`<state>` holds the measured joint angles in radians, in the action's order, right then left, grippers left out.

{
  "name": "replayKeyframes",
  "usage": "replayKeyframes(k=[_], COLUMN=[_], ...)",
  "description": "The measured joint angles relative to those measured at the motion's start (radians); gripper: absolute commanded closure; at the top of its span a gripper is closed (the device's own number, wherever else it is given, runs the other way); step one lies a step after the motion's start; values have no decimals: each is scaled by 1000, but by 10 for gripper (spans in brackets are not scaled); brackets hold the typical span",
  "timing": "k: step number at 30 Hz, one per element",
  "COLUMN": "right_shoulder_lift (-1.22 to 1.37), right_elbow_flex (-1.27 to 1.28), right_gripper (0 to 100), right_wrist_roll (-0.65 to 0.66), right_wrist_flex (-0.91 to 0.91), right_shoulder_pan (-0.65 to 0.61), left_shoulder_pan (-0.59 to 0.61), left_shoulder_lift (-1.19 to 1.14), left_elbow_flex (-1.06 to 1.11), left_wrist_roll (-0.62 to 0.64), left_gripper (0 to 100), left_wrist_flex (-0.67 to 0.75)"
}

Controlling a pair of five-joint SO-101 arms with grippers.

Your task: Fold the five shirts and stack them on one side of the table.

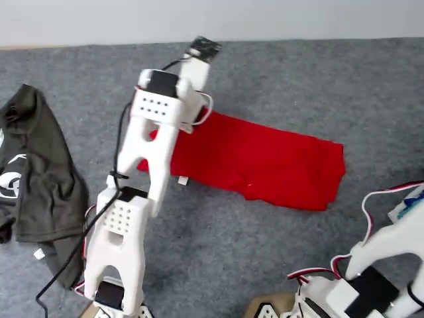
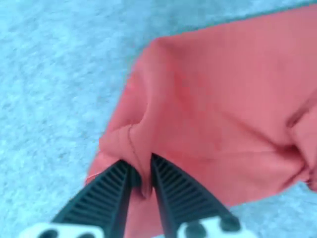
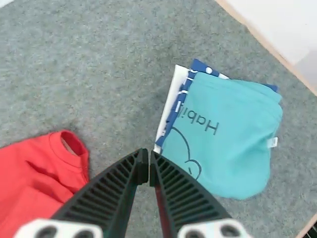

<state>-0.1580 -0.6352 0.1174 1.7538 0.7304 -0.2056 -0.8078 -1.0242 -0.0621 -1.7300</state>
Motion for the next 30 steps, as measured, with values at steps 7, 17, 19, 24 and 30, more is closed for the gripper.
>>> replayKeyframes(k=[7,17,19,24,30], right_shoulder_lift=[0,0,0,0,2], right_elbow_flex=[0,0,5,109,132], right_gripper=[988,988,988,988,988], right_wrist_roll=[0,0,0,0,0], right_wrist_flex=[0,0,0,0,0], right_shoulder_pan=[-87,-124,-149,-258,-348], left_shoulder_pan=[15,-31,-54,-158,-310], left_shoulder_lift=[0,55,104,226,296], left_elbow_flex=[21,189,238,373,505], left_wrist_roll=[0,0,2,0,2], left_gripper=[995,819,819,821,890], left_wrist_flex=[-2,-3,-3,-3,-3])
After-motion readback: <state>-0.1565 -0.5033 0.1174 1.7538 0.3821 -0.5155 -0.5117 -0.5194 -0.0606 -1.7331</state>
